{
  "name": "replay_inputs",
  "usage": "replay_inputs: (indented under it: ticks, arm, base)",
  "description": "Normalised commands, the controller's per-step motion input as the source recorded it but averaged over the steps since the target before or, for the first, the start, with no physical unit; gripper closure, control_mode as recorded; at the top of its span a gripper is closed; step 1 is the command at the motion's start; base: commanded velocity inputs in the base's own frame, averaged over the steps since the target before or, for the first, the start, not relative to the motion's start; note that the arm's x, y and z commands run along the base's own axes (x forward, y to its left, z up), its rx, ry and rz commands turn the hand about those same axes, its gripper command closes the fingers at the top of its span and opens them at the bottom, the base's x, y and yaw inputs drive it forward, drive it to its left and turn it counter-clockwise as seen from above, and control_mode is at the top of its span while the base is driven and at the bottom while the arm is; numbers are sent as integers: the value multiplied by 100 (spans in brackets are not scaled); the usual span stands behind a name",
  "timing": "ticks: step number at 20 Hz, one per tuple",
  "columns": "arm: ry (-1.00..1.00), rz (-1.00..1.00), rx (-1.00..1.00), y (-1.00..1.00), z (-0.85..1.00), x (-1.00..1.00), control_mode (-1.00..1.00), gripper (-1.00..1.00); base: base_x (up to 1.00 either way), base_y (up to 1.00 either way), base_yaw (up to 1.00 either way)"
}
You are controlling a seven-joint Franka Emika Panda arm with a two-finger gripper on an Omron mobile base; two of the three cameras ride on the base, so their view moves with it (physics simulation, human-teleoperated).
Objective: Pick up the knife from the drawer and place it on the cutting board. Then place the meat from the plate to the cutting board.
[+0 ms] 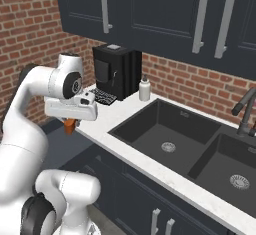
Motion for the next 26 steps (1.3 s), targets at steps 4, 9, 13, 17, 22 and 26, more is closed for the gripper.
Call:
replay_inputs:
  ticks: [4, 9, 13, 17, 22, 26]
  arm:
    - [0, 0, 0, 0, 0, 0, 100, 100]
    - [0, 0, 0, 0, 0, 0, 100, 100]
    - [0, 0, 0, 0, 0, 0, 100, 100]
    - [0, 0, 0, 0, 0, 0, 100, 100]
    - [0, 0, 0, 0, 0, 0, 100, 100]
    - [0, 0, 0, 0, 0, 0, 100, 100]
  base:
    - [-51, 0, -18]
    - [-70, 0, -28]
    - [-67, -1, -35]
    - [-47, -15, -38]
    - [-34, -37, -35]
    - [-2, -71, -23]
